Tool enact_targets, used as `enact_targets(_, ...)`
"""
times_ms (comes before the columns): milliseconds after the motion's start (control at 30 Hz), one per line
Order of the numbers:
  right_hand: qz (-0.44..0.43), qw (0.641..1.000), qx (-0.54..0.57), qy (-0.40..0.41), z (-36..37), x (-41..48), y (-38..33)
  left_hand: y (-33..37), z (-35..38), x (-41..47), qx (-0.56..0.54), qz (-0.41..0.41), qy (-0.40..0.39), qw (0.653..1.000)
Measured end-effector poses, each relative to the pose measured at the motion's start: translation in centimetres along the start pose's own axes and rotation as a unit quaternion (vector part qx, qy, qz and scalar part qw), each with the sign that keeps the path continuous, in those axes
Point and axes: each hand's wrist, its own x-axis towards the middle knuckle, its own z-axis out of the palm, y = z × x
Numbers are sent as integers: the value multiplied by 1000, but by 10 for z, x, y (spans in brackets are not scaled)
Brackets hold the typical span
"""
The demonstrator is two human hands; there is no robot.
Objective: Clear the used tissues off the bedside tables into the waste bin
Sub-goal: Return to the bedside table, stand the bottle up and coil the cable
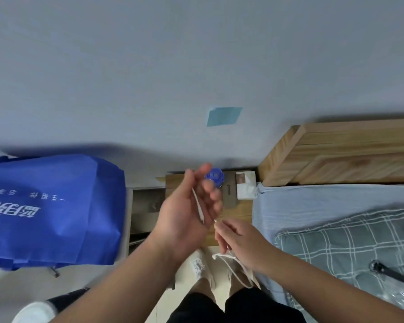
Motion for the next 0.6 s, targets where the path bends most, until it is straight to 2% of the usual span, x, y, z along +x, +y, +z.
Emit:
enact_targets(67, 2, 999, 28, -19, 0, -18, -21, 14, 17, 1, 66, 138, 22, 988)
enact_targets(100, 2, 999, 39, -24, -1, -25, -31, 19, 21, 1, 133, 202, 29, 970)
enact_targets(133, 3, 999, 44, -26, -3, -32, -41, 23, 21, 0, 229, 258, 41, 938)
enact_targets(200, -4, 1000, 2, -22, -9, -43, -55, 30, 13, -2, 457, 322, 65, 827)
enact_targets(233, -12, 999, -39, -17, -14, -48, -61, 32, 7, -3, 564, 312, 64, 762)
enact_targets(300, -26, 993, -115, -8, -29, -58, -73, 33, -7, -8, 762, 223, 32, 608)
enact_targets(333, -36, 987, -156, -2, -39, -61, -80, 32, -14, -11, 817, 173, 5, 550)
enact_targets(367, -52, 979, -197, 6, -49, -63, -88, 29, -19, -17, 834, 128, -21, 536)
enact_targets(400, -70, 970, -230, 19, -59, -64, -95, 24, -22, -25, 813, 82, -47, 574)
enact_targets(433, -87, 965, -245, 33, -70, -63, -103, 18, -22, -35, 760, 30, -73, 645)
enact_targets(500, -114, 970, -208, 60, -83, -55, -114, 3, -18, -53, 592, -87, -122, 792)
enact_targets(533, -122, 975, -168, 73, -85, -49, -115, -3, -13, -59, 494, -131, -148, 847)
enact_targets(600, -122, 983, -113, 73, -77, -40, -111, -8, 6, -65, 306, -146, -209, 917)
